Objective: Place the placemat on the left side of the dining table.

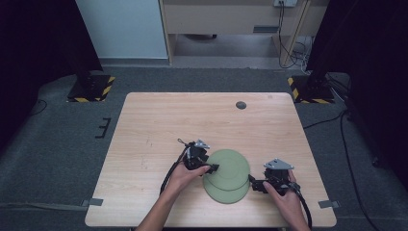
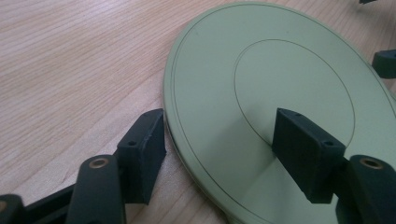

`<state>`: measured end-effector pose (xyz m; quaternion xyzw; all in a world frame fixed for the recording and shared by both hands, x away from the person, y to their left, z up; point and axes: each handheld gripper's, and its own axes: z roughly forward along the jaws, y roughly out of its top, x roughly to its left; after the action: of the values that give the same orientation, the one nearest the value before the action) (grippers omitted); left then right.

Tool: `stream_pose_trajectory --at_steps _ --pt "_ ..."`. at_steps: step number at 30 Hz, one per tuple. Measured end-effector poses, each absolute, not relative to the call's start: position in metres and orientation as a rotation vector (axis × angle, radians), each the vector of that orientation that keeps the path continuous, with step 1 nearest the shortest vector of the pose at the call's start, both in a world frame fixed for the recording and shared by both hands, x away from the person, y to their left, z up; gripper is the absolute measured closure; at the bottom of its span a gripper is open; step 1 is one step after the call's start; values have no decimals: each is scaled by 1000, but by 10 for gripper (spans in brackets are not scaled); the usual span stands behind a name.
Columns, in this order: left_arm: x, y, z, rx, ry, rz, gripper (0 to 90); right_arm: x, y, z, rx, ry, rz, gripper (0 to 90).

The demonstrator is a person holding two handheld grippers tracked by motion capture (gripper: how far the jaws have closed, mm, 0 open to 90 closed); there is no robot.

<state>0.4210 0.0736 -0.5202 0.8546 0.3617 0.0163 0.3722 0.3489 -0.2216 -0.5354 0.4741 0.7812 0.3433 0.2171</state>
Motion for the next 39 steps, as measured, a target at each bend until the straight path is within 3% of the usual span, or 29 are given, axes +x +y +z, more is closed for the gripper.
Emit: stream_pose_trajectory --at_steps 11,22,39 --pt "424 72 -519 2215 935 34 308 350 -221 -536 1319 2156 943 31" --pt "421 66 -511 2224 940 101 387 351 -222 -536 1317 2156 944 23" --pt "417 60 -480 2121 881 86 562 351 -222 -537 1324 2155 948 18"
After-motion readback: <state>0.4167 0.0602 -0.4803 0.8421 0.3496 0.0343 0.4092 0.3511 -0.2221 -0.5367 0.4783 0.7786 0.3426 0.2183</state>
